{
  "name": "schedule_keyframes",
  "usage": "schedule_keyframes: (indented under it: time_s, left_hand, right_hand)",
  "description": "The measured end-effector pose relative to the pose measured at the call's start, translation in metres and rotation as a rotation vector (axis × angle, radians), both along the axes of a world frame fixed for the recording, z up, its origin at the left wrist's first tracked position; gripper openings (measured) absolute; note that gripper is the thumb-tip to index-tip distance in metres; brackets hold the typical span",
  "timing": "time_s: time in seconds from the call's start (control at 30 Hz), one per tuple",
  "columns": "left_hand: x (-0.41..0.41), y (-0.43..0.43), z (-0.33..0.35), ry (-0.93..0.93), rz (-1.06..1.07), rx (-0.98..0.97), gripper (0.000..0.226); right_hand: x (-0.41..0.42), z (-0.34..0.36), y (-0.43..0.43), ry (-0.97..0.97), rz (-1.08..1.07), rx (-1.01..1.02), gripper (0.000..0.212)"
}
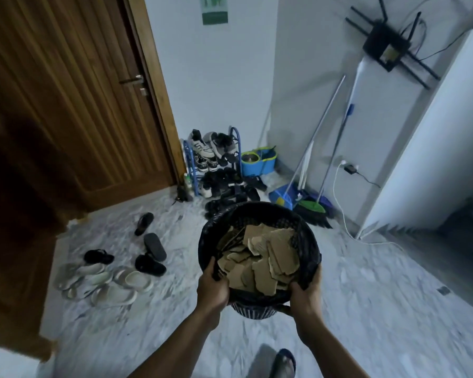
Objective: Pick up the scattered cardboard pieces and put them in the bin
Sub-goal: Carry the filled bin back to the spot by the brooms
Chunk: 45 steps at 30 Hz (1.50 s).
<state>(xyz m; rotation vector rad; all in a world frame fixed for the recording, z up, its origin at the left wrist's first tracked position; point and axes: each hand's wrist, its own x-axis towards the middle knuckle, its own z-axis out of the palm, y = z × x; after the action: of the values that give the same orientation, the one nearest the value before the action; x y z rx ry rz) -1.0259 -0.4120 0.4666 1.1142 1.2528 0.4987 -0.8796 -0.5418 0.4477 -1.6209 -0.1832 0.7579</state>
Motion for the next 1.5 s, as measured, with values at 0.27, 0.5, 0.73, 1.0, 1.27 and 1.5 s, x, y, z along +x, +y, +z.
schedule_keyframes:
  time_s: [0.27,0.5,0.73,1.0,1.27,1.5]
  left_hand:
    - [0.166,0.136,-0.005,0.032,-0.030,-0.016,0.068]
    - [0.298,0.232,-0.008,-0.023,-0.007,-0.044,0.076]
    - [0.460,0.340,-0.009,-0.034,-0.173,-0.087,0.067]
    - [0.640,0.413,-0.077,0.106,-0.468,0.083,0.069]
    - [0.782,0.410,-0.099,0.263,-0.714,0.085,0.082]
    - [0.843,0.419,-0.213,0.479,-0.773,0.124,0.106]
  right_hand:
    - [0.154,-0.017,0.128,0.048,-0.045,0.023,0.089]
    - [0.276,0.007,0.219,0.113,-0.092,0.004,0.079]
    - [0.405,0.008,0.309,0.150,-0.255,0.037,0.081]
    - [0.546,-0.019,0.354,0.198,-0.497,0.077,0.082]
    - [0.671,-0.097,0.357,0.280,-0.651,-0.030,0.082]
    - [0.709,-0.224,0.362,0.405,-0.777,-0.137,0.079]
